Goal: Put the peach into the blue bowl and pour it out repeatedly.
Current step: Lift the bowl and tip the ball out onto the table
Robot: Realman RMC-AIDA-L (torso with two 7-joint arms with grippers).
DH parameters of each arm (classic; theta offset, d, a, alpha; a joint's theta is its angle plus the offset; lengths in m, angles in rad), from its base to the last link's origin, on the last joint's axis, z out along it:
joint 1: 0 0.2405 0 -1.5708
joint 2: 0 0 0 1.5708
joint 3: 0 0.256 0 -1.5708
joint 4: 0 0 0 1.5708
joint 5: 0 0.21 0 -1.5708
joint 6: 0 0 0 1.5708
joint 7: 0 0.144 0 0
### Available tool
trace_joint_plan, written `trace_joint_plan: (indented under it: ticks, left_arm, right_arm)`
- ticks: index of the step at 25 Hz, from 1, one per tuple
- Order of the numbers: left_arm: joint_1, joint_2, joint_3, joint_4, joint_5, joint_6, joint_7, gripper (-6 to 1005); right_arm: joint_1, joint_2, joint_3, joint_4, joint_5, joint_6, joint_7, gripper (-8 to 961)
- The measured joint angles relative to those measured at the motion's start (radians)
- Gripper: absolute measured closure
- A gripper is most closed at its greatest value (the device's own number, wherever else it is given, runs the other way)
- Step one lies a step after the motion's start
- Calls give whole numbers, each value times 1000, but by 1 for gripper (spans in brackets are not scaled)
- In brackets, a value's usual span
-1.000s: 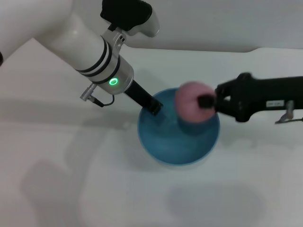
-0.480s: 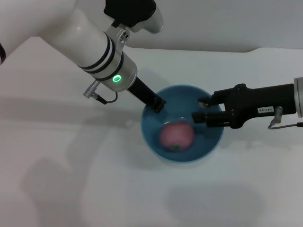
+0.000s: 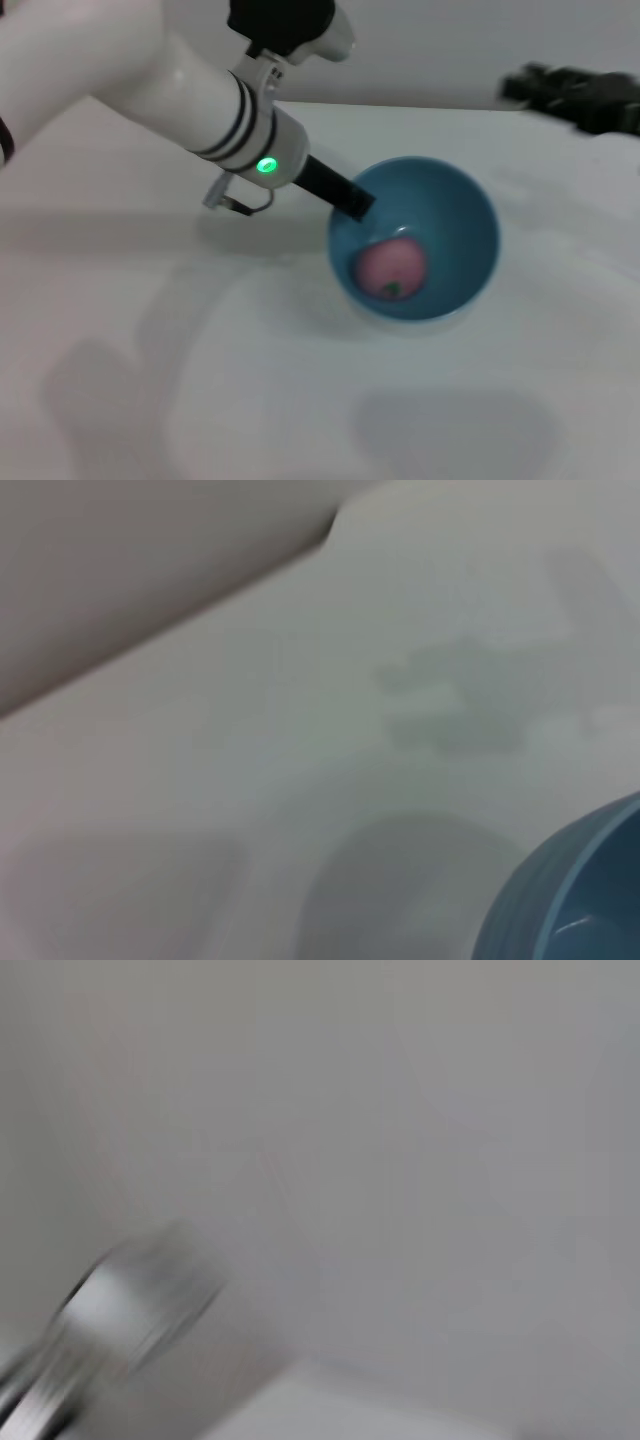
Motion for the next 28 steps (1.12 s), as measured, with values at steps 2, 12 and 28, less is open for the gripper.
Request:
trace_joint_plan:
  ticks: [2,12,28]
  left_arm:
    - [14,1,63,-18,-69,-103,28,1001]
    - [124,-1,410,-36,-163,-709,97,1000]
    - [123,-11,948,-272,-148,-1644,379,1000]
  right_arm:
    - [-34,-1,61,28,72,22,-14,439]
    - [-192,-4,240,225,401,26,-205,454]
    - [-195,-6,242,261,396,48,-211,478]
